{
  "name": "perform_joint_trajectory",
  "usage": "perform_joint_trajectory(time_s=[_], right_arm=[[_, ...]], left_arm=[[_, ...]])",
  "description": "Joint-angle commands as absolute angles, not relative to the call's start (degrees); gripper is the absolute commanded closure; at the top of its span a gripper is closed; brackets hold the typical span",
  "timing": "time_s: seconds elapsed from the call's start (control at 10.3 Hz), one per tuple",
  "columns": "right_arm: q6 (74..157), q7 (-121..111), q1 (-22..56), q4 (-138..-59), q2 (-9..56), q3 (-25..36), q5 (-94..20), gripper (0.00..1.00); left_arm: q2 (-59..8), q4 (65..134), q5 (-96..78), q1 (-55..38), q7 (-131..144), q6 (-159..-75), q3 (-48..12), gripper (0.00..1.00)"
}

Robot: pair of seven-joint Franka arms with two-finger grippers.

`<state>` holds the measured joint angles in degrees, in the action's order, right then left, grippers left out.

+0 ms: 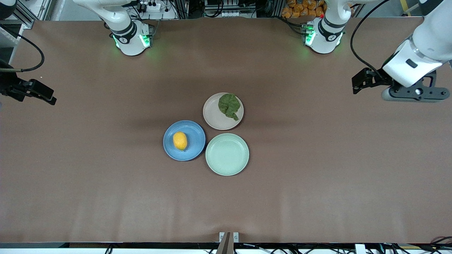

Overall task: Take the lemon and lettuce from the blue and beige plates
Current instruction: 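Move the left gripper over the lettuce while the right gripper reaches out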

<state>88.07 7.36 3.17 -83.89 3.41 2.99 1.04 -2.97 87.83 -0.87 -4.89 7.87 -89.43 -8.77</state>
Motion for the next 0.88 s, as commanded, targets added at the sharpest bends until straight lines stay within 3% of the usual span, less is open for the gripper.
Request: perform_joint_trajectory(time_s=[0.0, 0.78], right_arm=[[88.15, 7.56, 3.52, -84.02, 3.08, 2.99, 1.67, 0.0], [88.15, 7.56, 3.87, -84.55, 3.08, 2.9, 1.67, 0.0]], left_arm=[[-6.05, 86.57, -5.87, -4.74, 7.55, -91.49, -9.84, 0.0], [-19.85, 86.84, -3.96, -21.08, 26.53, -99.75, -10.28, 0.0]])
